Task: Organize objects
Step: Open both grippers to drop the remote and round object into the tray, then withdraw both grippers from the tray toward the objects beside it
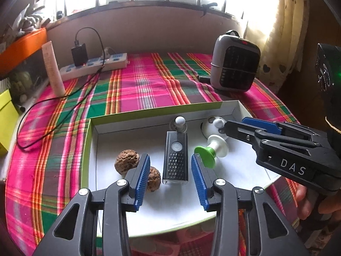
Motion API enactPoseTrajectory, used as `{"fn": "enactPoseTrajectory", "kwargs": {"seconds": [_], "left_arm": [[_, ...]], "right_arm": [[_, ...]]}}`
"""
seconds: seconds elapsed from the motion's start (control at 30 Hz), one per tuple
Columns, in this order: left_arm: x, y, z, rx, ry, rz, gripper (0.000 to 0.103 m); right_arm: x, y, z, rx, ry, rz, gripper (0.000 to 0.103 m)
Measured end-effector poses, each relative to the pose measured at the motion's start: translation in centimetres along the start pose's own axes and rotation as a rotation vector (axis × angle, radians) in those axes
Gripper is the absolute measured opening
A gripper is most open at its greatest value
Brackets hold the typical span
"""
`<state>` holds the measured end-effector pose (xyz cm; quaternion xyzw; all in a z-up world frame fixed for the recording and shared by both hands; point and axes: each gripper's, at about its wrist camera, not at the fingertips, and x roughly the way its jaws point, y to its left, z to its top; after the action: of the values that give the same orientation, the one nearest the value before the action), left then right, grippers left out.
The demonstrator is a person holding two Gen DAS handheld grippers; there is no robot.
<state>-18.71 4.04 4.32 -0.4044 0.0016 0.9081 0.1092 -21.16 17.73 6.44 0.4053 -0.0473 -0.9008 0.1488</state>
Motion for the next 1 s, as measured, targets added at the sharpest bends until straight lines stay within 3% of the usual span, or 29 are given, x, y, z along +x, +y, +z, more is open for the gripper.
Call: {"fn": "enactPoseTrajectory", "kwargs": {"seconds": [0.43,1.0], "left_arm": [[-2.1,-0.6,-1.1,0.029,-0.043,0.057,0.04],[-4.4,-0.6,-2.9,0.014,-0.063,0.068,0.04]], "right_arm": [[-1.8,0.9,-1.2,-0.016,-0.031,-0.009,0.039],[-4.9,2.0,-3.4,-0.045,-0.084,-0.018,0.039]]}}
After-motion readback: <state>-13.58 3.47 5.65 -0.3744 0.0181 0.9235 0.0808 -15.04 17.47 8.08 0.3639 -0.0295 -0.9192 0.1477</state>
